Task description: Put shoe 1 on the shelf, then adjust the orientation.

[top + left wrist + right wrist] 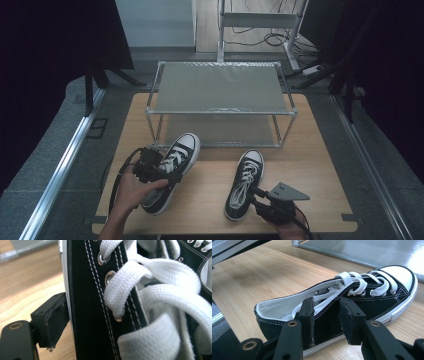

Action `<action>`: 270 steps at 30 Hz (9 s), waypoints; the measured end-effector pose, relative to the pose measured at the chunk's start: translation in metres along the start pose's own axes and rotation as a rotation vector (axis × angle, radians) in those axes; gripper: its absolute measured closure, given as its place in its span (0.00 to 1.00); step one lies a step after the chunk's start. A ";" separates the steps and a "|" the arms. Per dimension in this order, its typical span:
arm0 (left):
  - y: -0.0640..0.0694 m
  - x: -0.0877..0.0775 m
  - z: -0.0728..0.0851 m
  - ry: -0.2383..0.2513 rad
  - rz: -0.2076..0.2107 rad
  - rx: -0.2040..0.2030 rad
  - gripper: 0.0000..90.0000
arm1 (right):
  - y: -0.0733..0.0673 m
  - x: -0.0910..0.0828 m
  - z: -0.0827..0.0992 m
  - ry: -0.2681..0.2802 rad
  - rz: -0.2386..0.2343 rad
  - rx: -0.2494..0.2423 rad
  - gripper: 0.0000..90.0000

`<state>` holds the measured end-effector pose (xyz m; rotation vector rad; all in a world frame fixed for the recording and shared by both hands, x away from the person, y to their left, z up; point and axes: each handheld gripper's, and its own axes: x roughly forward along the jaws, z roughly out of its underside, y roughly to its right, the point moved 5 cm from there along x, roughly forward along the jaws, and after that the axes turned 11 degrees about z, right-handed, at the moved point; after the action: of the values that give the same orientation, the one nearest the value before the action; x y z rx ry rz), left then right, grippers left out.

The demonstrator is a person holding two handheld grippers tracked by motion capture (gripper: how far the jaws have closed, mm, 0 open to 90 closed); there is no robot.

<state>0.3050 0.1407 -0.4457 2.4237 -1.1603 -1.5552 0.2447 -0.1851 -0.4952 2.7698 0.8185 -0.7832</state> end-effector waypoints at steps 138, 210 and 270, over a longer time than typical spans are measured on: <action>-0.027 0.001 -0.298 -0.006 -0.159 -0.238 0.15 | 0.011 -0.004 0.004 0.002 0.001 0.022 0.72; -0.046 0.016 -0.329 0.138 -0.107 -0.373 0.08 | 0.005 -0.005 0.006 -0.005 -0.007 0.013 0.72; -0.044 -0.073 -0.177 0.137 0.027 -0.041 0.17 | -0.078 0.007 0.043 -0.089 -0.073 -0.171 1.00</action>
<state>0.4549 0.1549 -0.3196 2.4336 -1.1209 -1.3671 0.1885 -0.1287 -0.5350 2.5500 0.9282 -0.8023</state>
